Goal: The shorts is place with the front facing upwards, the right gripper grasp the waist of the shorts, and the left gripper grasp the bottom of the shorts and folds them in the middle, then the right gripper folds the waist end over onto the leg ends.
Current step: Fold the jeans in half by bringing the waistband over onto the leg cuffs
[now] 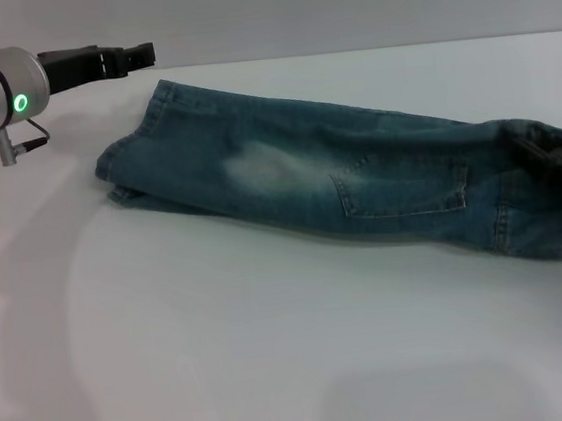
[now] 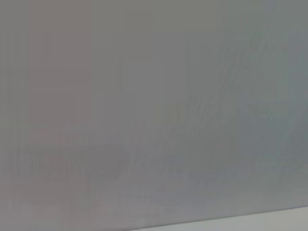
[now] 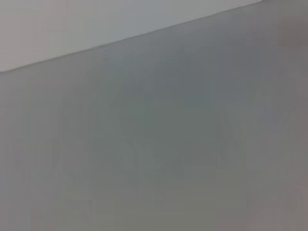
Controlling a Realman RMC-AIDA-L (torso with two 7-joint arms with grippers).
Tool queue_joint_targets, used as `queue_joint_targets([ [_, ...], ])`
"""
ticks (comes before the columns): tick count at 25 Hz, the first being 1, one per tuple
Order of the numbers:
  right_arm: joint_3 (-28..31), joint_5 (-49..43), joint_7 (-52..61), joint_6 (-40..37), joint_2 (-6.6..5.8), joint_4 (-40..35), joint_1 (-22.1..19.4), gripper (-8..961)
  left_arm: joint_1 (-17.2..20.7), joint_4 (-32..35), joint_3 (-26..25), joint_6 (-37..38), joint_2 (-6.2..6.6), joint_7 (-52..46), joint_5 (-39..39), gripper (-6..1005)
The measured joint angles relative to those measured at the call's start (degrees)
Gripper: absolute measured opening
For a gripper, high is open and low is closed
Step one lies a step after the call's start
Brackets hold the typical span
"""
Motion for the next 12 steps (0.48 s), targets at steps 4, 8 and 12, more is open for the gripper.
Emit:
queue_joint_targets([
  [4,0.54,0.83,-0.68,2.31,0.01,0.06,-0.54,535,0.11,-0.04,0.02,0.01,0.00,0.01,0.00,844],
  [8,1.13,0.87,-0.69,4.81,0.02,0.10,-0.66,535,0.17,-0.06,0.37,0.02,-0.02,0.02,-0.09,844],
  [12,1.34,0.91,-0.70,6.26,0.02,0.13,-0.76,535,0.17,-0.11,0.44,0.03,-0.04,0.02,-0.10,845],
])
